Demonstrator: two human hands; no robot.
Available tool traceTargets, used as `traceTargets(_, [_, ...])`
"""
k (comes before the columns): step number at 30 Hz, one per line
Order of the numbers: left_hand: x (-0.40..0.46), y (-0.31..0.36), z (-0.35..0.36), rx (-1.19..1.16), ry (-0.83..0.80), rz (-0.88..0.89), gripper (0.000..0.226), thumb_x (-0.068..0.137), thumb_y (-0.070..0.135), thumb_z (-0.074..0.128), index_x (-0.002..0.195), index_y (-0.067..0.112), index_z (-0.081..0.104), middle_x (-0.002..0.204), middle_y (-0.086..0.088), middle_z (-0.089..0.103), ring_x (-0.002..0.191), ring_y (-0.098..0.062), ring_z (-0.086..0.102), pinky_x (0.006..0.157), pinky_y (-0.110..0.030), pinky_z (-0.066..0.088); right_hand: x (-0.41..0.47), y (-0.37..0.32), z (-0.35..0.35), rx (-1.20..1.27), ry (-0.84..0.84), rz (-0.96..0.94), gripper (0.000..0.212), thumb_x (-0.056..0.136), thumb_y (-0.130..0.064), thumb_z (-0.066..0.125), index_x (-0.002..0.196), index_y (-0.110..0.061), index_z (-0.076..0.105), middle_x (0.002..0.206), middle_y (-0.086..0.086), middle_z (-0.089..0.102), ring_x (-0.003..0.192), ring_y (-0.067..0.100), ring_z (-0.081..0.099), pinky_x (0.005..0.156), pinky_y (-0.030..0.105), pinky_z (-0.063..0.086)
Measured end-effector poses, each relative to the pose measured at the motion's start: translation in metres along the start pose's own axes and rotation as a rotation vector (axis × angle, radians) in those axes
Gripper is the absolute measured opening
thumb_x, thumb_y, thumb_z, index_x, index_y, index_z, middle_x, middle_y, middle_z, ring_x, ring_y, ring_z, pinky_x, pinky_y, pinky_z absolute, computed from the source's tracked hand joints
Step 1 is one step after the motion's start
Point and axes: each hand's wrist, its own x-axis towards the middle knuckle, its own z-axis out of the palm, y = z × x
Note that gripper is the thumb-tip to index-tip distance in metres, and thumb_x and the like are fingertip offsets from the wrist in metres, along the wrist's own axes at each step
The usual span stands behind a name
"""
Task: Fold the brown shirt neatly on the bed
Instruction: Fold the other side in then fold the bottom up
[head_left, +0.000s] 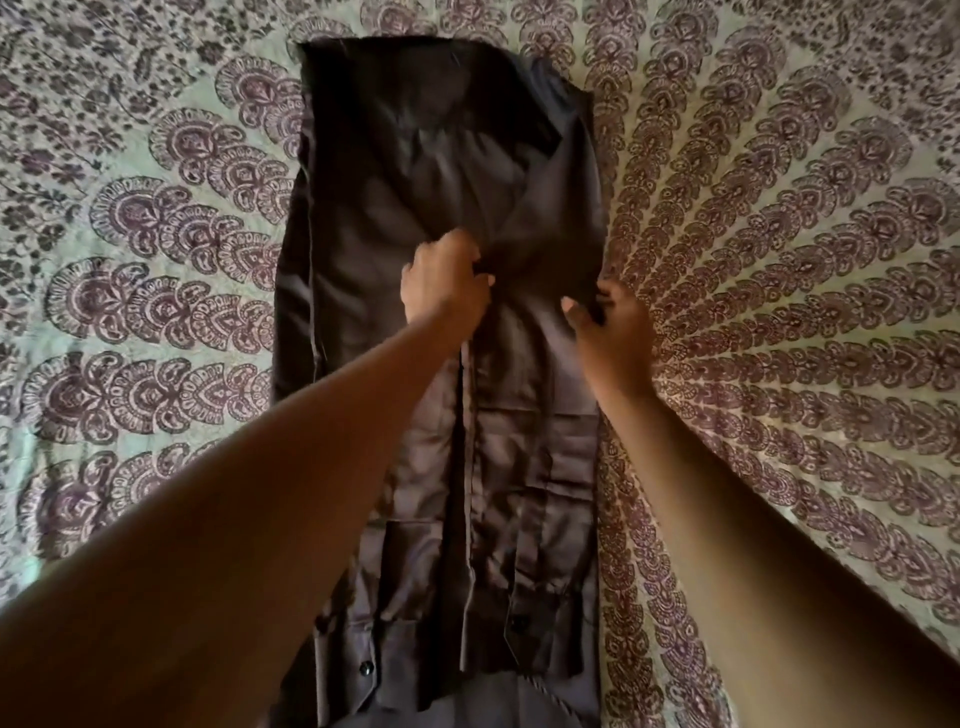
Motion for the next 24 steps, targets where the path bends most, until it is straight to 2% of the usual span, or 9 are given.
traceTargets(2, [0.004, -0.007, -0.001, -0.12, 0.011, -0.07, 0.02, 0.086, 0.03, 0.077, 0.104, 0.029, 0.068, 0.111, -0.004, 0.072, 0.107, -0.03, 0.067, 0.089, -0.041, 0.057, 0.012, -0.003, 0.007, -0.017, 0.018, -0.01, 0.04, 0.095, -0.022, 0.073, 0.129, -0.005, 0.064, 0.111, 0.007, 0.072, 0.099, 0.015, 0.066, 0.072, 0.005, 0.042])
traceTargets(6, [0.006, -0.017, -0.006, -0.045, -0.034, -0.031, 0.015, 0.092, 0.028, 0.065, 0.106, 0.03, 0.073, 0.11, -0.008, 0.07, 0.104, -0.033, 0.068, 0.08, -0.034, 0.049, 0.028, -0.013, 0.02, -0.035, 0.024, -0.022, 0.041, 0.096, -0.023, 0.073, 0.129, -0.002, 0.064, 0.108, 0.009, 0.071, 0.094, 0.016, 0.064, 0.065, 0.005, 0.04])
traceTargets(11, [0.021, -0.01, -0.011, -0.017, 0.02, 0.13, 0.028, 0.089, 0.019, 0.06, 0.115, 0.021, 0.069, 0.116, -0.005, 0.065, 0.116, -0.029, 0.057, 0.088, -0.041, 0.053, 0.034, -0.01, 0.034, -0.01, -0.032, 0.031, 0.023, 0.092, -0.018, 0.076, 0.112, -0.008, 0.071, 0.1, 0.006, 0.075, 0.091, 0.018, 0.069, 0.08, 0.032, 0.055])
traceTargets(14, [0.058, 0.015, -0.005, -0.148, 0.029, 0.2, 0.032, 0.091, 0.015, 0.054, 0.122, 0.018, 0.061, 0.112, -0.006, 0.068, 0.11, -0.032, 0.062, 0.095, -0.049, 0.053, 0.036, -0.004, 0.036, -0.011, -0.014, 0.035, 0.02, 0.091, -0.014, 0.077, 0.109, -0.006, 0.073, 0.101, 0.006, 0.075, 0.09, 0.009, 0.067, 0.073, 0.009, 0.048])
traceTargets(16, [0.083, 0.04, -0.002, -0.196, -0.007, 0.267, 0.055, 0.086, 0.001, 0.047, 0.137, 0.021, 0.053, 0.118, -0.01, 0.065, 0.113, -0.035, 0.06, 0.1, -0.051, 0.05, 0.039, 0.0, 0.034, 0.005, -0.017, 0.039, 0.017, 0.091, -0.015, 0.077, 0.105, -0.006, 0.073, 0.096, 0.004, 0.075, 0.081, 0.0, 0.066, 0.068, 0.001, 0.043])
traceTargets(18, [0.112, 0.066, 0.0, -0.137, -0.023, 0.339, 0.076, 0.078, -0.006, 0.045, 0.142, 0.036, 0.045, 0.128, -0.01, 0.052, 0.118, -0.036, 0.055, 0.099, -0.051, 0.05, 0.042, 0.005, 0.034, 0.005, -0.031, 0.038, 0.015, 0.091, -0.019, 0.078, 0.098, -0.007, 0.073, 0.086, -0.002, 0.072, 0.071, -0.009, 0.061, 0.064, 0.002, 0.041])
traceTargets(20, [0.141, 0.085, 0.002, -0.031, -0.05, 0.419, 0.081, 0.078, -0.007, 0.047, 0.138, 0.046, 0.043, 0.132, -0.009, 0.042, 0.122, -0.035, 0.052, 0.093, -0.051, 0.054, 0.041, 0.01, 0.036, 0.006, -0.034, 0.026, 0.014, 0.091, -0.022, 0.078, 0.092, -0.009, 0.073, 0.078, -0.01, 0.068, 0.068, -0.011, 0.061, 0.063, 0.003, 0.041])
traceTargets(22, [0.165, 0.098, 0.0, 0.007, -0.086, 0.514, 0.074, 0.077, -0.01, 0.046, 0.133, 0.035, 0.059, 0.138, -0.012, 0.039, 0.123, -0.034, 0.054, 0.095, -0.05, 0.055, 0.043, 0.015, 0.035, 0.035, -0.022, 0.018, 0.015, 0.091, -0.024, 0.078, 0.085, -0.012, 0.071, 0.072, -0.015, 0.066, 0.067, -0.008, 0.063, 0.061, 0.006, 0.041])
traceTargets(24, [0.185, 0.108, -0.002, 0.072, -0.088, 0.58, 0.061, 0.079, -0.013, 0.046, 0.12, 0.023, 0.074, 0.154, -0.01, 0.033, 0.129, -0.022, 0.053, 0.094, -0.04, 0.054, 0.049, 0.019, 0.035, 0.064, -0.034, 0.066, 0.023, 0.09, -0.032, 0.078, 0.077, -0.015, 0.069, 0.064, -0.01, 0.066, 0.059, 0.0, 0.062, 0.056, 0.013, 0.04])
